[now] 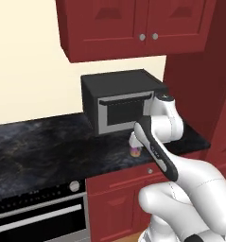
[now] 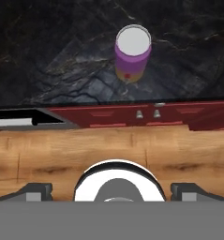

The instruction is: Four empty soda cans are scattered around the kitchen. Gather all the cans and cluster them next to the stove for recycling.

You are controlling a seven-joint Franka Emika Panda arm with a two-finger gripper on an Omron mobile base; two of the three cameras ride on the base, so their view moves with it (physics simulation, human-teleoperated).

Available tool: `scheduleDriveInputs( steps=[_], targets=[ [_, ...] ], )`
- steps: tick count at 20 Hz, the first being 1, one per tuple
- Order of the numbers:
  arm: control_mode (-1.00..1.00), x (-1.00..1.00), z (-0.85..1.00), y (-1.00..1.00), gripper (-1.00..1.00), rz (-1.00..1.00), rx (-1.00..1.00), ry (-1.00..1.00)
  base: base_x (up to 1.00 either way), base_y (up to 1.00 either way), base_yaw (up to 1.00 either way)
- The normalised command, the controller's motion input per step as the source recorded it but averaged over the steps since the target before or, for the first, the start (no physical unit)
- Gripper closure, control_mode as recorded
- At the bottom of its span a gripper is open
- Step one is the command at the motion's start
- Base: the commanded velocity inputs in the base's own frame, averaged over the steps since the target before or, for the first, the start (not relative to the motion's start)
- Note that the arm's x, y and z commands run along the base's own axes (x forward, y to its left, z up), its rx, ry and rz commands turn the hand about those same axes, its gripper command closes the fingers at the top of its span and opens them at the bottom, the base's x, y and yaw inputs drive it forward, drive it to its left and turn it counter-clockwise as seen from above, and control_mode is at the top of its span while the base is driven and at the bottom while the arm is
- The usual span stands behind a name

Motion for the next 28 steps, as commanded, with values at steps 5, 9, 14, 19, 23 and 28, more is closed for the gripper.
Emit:
scheduleDriveInputs(
  steps=[5, 9, 14, 19, 23, 28],
  targets=[
    [1.0, 0.0, 0.0, 0.0, -1.0, 0.0, 0.0, 0.0, 0.02, -0.4, 0.22],
    [1.0, 0.0, 0.0, 0.0, -1.0, 0.0, 0.0, 0.0, 0.0, -0.27, 0.15],
    [1.0, 0.0, 0.0, 0.0, -1.0, 0.0, 0.0, 0.0, 0.09, -0.01, 0.07],
    [-1.0, 0.0, -0.11, 0.03, -1.0, 0.01, -0.04, 0.08, 0.0, 0.0, 0.0],
    [-1.0, 0.09, -0.06, 0.0, -1.0, 0.0, -0.03, 0.03, 0.0, 0.0, 0.0],
    [-1.0, 0.12, 0.05, -0.14, -1.0, 0.0, -0.02, -0.01, 0.0, 0.0, 0.0]
  ],
)
